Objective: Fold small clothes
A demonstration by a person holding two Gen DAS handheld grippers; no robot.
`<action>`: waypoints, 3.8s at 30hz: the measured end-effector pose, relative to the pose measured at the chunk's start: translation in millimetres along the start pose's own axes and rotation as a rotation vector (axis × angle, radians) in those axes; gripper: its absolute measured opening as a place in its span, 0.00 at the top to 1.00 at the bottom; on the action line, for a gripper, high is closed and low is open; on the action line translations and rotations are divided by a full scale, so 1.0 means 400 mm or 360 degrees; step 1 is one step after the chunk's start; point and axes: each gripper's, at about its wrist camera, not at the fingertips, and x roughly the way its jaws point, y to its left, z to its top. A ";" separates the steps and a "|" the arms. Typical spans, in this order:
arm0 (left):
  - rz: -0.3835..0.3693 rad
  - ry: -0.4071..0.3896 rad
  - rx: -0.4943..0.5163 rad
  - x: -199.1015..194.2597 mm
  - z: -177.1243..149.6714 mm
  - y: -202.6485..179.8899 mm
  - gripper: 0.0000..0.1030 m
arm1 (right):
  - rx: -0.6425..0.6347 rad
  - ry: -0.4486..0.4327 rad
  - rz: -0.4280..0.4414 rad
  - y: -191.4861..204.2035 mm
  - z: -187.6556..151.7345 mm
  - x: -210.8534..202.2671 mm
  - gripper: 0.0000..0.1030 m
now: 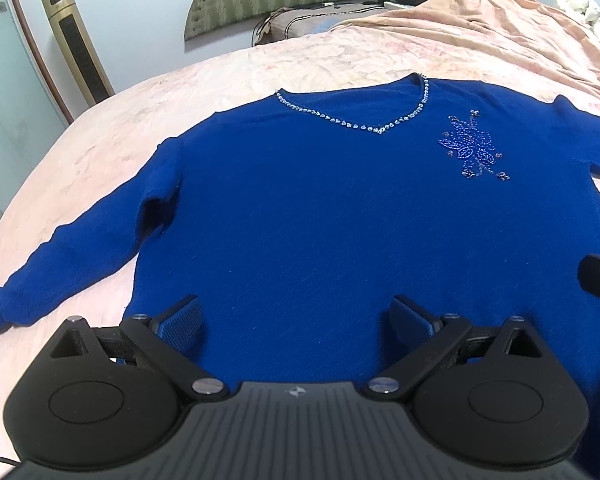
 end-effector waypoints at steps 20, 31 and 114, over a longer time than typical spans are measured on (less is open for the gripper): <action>-0.0046 0.0008 0.0106 0.007 0.048 -0.105 0.02 | 0.0164 -0.0102 0.0149 -0.100 0.008 -0.009 0.00; -0.0145 -0.0057 0.0258 -0.003 0.071 -0.201 0.02 | 0.0471 -0.0139 0.0015 -0.267 0.028 -0.009 0.00; 0.0127 0.0091 -0.0209 0.100 -0.007 0.311 0.02 | -0.0028 -0.0167 0.0171 0.389 0.279 0.474 0.90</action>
